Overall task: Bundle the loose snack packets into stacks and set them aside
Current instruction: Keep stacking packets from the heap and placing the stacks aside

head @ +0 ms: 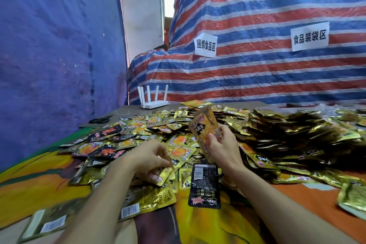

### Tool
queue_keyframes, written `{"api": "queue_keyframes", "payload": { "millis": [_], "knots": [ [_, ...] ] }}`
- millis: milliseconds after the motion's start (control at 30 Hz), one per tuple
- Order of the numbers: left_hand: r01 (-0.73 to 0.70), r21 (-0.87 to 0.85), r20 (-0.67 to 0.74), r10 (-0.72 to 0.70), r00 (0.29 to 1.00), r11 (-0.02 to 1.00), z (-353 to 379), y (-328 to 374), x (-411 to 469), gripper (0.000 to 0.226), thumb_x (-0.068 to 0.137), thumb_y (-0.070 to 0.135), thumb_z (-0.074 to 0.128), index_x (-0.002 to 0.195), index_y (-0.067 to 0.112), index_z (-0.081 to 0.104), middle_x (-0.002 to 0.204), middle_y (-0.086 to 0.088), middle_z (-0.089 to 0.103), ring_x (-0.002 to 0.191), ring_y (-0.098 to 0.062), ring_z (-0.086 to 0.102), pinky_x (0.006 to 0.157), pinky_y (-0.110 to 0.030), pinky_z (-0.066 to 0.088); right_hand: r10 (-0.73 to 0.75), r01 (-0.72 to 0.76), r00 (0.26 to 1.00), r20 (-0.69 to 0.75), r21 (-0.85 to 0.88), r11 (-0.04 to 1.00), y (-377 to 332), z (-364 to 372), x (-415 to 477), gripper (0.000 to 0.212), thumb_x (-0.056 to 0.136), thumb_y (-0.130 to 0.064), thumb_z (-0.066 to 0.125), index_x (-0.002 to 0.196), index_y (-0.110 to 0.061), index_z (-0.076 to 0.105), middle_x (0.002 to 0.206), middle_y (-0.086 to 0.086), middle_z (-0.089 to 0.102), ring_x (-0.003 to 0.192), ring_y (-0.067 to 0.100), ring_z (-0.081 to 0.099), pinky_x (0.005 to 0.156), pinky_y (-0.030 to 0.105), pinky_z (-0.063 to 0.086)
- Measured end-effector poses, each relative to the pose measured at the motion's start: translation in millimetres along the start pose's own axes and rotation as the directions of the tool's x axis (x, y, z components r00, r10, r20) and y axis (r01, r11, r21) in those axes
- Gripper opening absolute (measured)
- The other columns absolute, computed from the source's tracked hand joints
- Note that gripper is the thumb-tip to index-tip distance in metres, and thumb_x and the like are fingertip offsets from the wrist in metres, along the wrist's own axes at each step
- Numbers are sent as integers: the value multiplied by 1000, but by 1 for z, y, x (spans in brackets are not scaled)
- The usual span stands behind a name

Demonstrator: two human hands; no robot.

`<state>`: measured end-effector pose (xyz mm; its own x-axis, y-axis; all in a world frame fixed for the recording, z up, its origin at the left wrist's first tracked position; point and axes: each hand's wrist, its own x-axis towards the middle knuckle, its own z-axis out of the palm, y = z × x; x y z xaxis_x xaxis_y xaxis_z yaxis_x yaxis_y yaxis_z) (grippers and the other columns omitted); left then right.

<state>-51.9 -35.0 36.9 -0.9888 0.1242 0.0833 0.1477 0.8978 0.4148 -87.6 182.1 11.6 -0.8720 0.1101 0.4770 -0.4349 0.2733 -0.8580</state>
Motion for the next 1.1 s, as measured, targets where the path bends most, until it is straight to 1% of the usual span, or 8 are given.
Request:
{"api": "queue_keyframes", "payload": {
  "millis": [200,367,533,667,733,800,867,1100],
  "knots": [
    [99,-347,182,-37,983,932,-9,-3,-3,22,94,-3,51,103,11,66,111,-10,62,97,-19,61,78,-27,51,19,-19,1000,-18,5,1000,-2,-3,1,6,102,-18,55,108,-19,56,99,-2,66,89,19,67,76,44,59],
    [129,-171,343,-64,937,977,-15,-8,-6,53,82,1,75,129,17,56,126,-3,54,110,-13,56,75,-19,49,-6,6,1000,3,-33,999,-3,-2,-1,7,102,-19,55,108,-23,55,103,-1,66,91,17,65,82,46,58],
    [105,-283,164,-59,985,953,-12,-9,-7,46,86,15,77,126,10,56,110,0,59,87,-11,64,69,-20,50,-11,11,1000,11,-5,1000,-6,0,-4,5,102,-19,56,104,-24,56,99,-4,66,88,16,66,82,48,59],
    [-180,-482,-292,36,956,858,-9,10,-3,17,86,16,73,99,16,63,90,-1,67,70,-2,67,58,-14,51,-17,20,999,-34,100,995,-9,0,-5,9,101,-19,58,108,-25,56,102,-2,68,93,20,68,84,51,59],
    [-316,-712,-456,-70,887,627,-3,25,2,19,83,23,73,98,16,64,90,-2,71,81,-11,69,71,-30,57,-3,13,999,-47,222,975,-13,1,-7,13,101,-17,60,107,-27,55,103,2,71,90,19,72,80,48,61],
    [-382,-910,-406,-150,902,162,3,43,5,36,78,26,69,108,8,62,91,-6,75,85,-21,72,85,-44,56,22,-17,1000,-8,359,933,-18,3,-10,13,101,-14,60,106,-25,54,105,8,72,90,21,74,74,45,63],
    [-388,-921,-381,-146,913,-26,10,53,9,55,78,26,66,126,2,55,100,-9,76,90,-22,74,84,-44,59,26,-54,997,69,447,893,-23,6,-15,13,101,-10,59,109,-18,54,105,15,71,92,28,74,69,43,64],
    [-322,-917,-375,-232,898,236,31,54,14,70,90,33,67,147,13,32,129,-19,64,107,-34,69,93,-56,55,17,-131,961,276,400,907,-25,21,-30,12,106,-18,44,108,-14,55,108,23,66,102,41,67,81,56,60]
  ]
}}
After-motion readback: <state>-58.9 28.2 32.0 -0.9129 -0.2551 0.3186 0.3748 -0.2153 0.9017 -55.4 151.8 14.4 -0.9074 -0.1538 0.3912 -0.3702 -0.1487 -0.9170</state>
